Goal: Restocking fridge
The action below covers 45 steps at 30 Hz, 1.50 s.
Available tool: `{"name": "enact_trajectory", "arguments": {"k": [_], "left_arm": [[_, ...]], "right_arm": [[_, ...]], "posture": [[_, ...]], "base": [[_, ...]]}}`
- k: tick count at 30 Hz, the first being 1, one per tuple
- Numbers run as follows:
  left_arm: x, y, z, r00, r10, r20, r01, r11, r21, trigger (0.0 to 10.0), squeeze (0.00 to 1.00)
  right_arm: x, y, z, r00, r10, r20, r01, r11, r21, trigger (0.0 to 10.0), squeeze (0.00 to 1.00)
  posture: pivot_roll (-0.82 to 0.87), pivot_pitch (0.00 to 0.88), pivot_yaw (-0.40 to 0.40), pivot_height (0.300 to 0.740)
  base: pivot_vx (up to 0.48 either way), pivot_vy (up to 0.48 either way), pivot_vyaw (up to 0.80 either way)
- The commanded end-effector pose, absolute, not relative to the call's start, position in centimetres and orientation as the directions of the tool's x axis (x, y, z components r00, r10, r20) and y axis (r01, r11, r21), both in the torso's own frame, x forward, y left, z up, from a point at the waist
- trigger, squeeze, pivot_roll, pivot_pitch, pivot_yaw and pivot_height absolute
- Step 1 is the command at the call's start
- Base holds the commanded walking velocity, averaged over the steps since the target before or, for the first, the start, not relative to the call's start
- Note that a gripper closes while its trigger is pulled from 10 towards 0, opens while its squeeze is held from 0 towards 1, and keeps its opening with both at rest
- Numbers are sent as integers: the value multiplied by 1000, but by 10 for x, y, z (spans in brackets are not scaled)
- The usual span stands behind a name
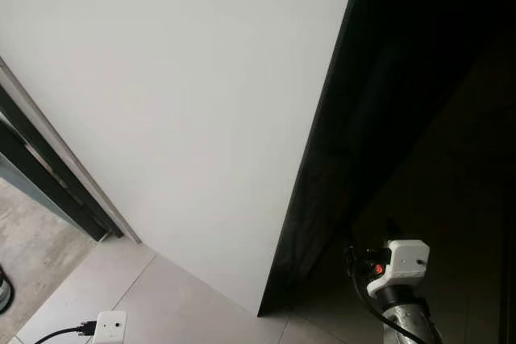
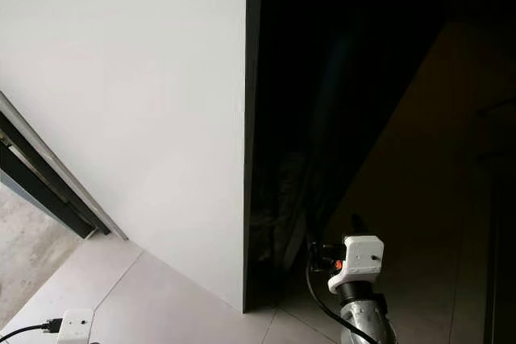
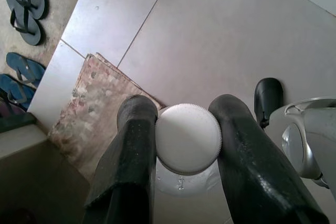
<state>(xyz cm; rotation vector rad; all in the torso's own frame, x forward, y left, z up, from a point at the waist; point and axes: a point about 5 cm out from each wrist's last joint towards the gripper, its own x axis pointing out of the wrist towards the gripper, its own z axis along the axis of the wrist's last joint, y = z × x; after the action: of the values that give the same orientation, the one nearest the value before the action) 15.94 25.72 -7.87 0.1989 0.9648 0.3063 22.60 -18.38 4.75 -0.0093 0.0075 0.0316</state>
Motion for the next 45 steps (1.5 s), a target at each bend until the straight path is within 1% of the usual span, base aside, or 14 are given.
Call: {"name": "enact_trajectory", "arguments": {"k": [1,5,7,11,16,20,29,34,41,45], "left_arm": [[150,259,-82,501,346,-793,-158,938,310,10000,0],[150,259,-82,502,346,-793,-158,938,309,10000,0],[151,259,-82,504,343,-793,-150,939,311,10000,0],[151,258,-82,504,345,-792,-158,938,308,10000,0],[151,259,-82,500,344,-795,-146,938,314,10000,0],[151,258,-82,500,342,-796,-142,939,314,10000,0],[150,257,-83,503,339,-795,-145,940,309,10000,0],[150,257,-83,503,341,-794,-147,939,310,10000,0],[150,257,-83,501,341,-796,-144,939,312,10000,0],[149,257,-83,501,339,-797,-140,940,312,10000,0]], "right_arm": [[231,-191,49,1000,6,-20,-7,998,-60,10000,0],[238,-195,55,1000,-12,1,12,999,-47,10000,0],[244,-192,60,1000,22,22,-21,999,-37,10000,0],[246,-191,61,999,32,21,-31,999,-32,10000,0],[242,-188,62,996,92,2,-92,996,-20,10000,0],[243,-189,64,996,94,10,-94,995,-25,10000,0],[257,-188,75,992,121,37,-120,992,-36,10000,0],[262,-187,78,984,176,37,-176,984,-3,10000,0],[269,-197,85,991,115,67,-113,993,-40,10000,0],[271,-199,87,993,90,77,-86,995,-49,10000,0]], "posture": [[-31,110,-12,740],[-25,113,-12,740],[-24,113,-15,740],[-19,110,-19,740],[-28,112,-15,740],[-29,112,-17,740],[-22,107,-25,740],[-21,110,-27,740],[-20,110,-28,740],[-19,109,-27,740]], "base": [[0,0,0],[0,0,0],[0,0,0],[0,0,0],[0,0,0],[0,0,0],[0,0,0],[0,0,0],[0,0,0],[0,0,0]]}}
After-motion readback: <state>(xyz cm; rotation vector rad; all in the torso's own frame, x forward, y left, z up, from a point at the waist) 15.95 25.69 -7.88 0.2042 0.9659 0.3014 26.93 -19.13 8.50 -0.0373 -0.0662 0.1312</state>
